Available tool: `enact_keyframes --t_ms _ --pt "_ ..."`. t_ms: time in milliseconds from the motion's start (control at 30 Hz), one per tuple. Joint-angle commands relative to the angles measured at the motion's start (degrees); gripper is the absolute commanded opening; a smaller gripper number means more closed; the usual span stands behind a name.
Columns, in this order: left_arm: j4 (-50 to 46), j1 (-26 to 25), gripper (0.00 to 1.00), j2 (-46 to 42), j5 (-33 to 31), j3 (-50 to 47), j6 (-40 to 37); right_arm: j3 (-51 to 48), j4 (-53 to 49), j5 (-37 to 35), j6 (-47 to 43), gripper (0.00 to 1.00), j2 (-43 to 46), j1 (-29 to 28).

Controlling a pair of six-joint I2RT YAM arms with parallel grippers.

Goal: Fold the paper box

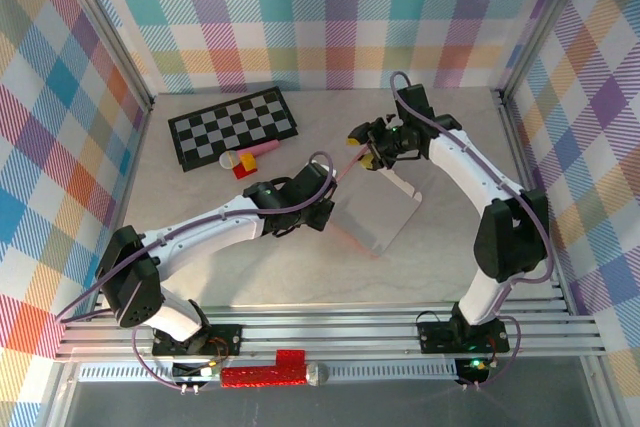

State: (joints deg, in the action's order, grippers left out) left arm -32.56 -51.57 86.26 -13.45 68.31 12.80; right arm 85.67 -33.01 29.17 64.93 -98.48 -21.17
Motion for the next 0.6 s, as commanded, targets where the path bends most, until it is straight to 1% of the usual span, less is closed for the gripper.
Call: enact_keyframes --t_ms 0,100,167,267,400,500,567 --pt "0.5 0.0 0.00 0.8 -0.8 0.8 -0.9 -1.5 -0.7 -2.8 -1.4 0.45 3.0 -2.1" --pt "-0.3 0.0 0.00 1.2 -0.5 1.6 -0.3 -5.4 1.7 -6.0 -0.6 0.41 6.8 -3.2" --pt "-0.6 0.1 0.00 1.4 -0.4 1.8 0.1 -6.7 2.3 -6.6 -0.4 0.38 7.8 -3.4" --pt "-0.4 0.2 0.00 1.2 -0.2 1.6 0.5 -6.9 2.3 -6.5 -1.1 0.32 7.1 -3.6" --pt "-0.9 0.3 0.00 1.4 0.1 1.9 0.2 -6.5 2.9 -6.3 -1.1 0.21 5.8 -3.7" --pt "-0.9 0.4 0.00 1.1 0.1 1.7 0.2 -6.2 2.5 -7.0 -1.4 0.16 5.6 -3.7" --pt "-0.8 0.6 0.00 1.0 0.1 1.5 0.2 -6.2 2.4 -7.4 -1.8 0.14 5.5 -3.7"
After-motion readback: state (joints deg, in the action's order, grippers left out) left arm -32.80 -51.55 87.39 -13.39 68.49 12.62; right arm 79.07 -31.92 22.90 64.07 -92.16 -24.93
